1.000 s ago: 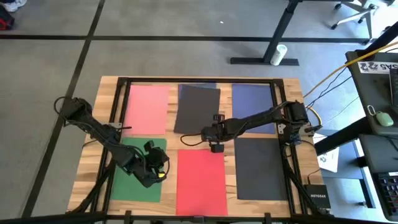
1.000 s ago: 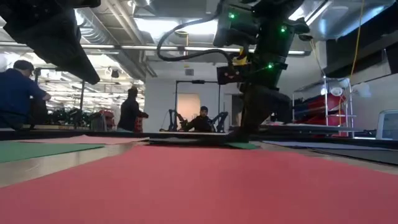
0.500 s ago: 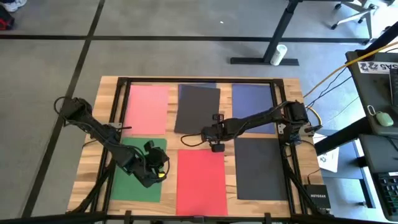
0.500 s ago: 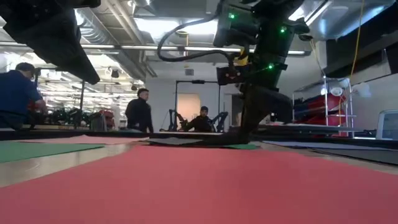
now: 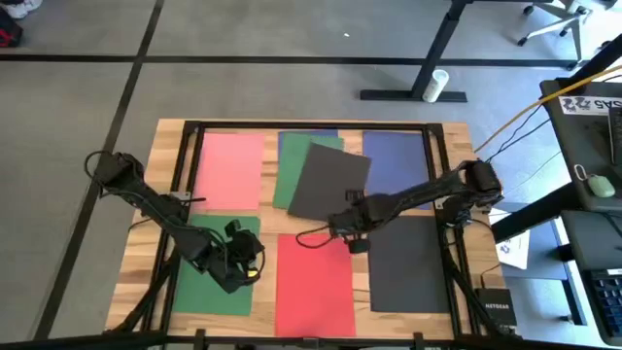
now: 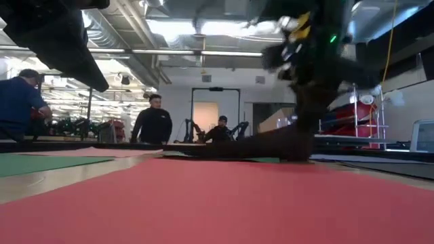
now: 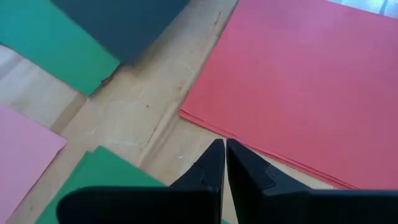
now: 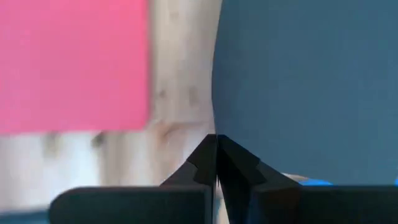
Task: Organize paper
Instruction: Stack the black paper on top of the black paper
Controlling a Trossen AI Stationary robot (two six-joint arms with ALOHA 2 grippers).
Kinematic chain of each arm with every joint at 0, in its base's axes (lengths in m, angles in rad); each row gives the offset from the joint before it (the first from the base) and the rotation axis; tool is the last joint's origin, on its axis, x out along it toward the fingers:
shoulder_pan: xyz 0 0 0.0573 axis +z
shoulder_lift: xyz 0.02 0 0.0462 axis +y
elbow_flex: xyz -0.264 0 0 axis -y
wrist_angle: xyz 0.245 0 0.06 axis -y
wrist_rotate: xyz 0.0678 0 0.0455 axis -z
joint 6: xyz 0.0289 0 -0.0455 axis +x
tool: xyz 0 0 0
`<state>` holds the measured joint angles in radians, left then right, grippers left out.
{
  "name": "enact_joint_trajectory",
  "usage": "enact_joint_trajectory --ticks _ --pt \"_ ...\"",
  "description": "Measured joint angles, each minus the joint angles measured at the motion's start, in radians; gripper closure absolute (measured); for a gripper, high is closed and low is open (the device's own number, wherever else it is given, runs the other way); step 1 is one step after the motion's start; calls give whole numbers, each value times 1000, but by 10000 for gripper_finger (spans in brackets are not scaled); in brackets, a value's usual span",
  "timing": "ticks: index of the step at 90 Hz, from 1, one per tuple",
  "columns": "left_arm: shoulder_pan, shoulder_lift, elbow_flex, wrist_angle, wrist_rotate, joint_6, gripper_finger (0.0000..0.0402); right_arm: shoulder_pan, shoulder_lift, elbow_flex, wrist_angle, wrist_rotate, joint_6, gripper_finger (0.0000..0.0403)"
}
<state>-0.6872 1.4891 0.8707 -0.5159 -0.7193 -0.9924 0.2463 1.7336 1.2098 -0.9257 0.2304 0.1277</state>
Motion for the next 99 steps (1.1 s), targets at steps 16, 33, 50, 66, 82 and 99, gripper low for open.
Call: enact_joint_trajectory --ticks 16,33,50,66,82,99 --pt "0 0 0 1 0 -2 402 114 -110 0 -74 -71 129 403" --pt "0 0 0 0 0 -3 402 266 -166 1 -177 -106 315 403" --pt "0 0 0 1 12 -3 402 419 -169 1 -237 -166 499 403" --pt "0 0 0 2 14 -3 402 546 -169 1 -253 -217 658 403" --pt "0 0 0 3 14 -3 402 662 -169 0 -256 -255 749 403" --pt "0 0 0 4 14 -10 402 757 -169 0 -266 -285 860 403"
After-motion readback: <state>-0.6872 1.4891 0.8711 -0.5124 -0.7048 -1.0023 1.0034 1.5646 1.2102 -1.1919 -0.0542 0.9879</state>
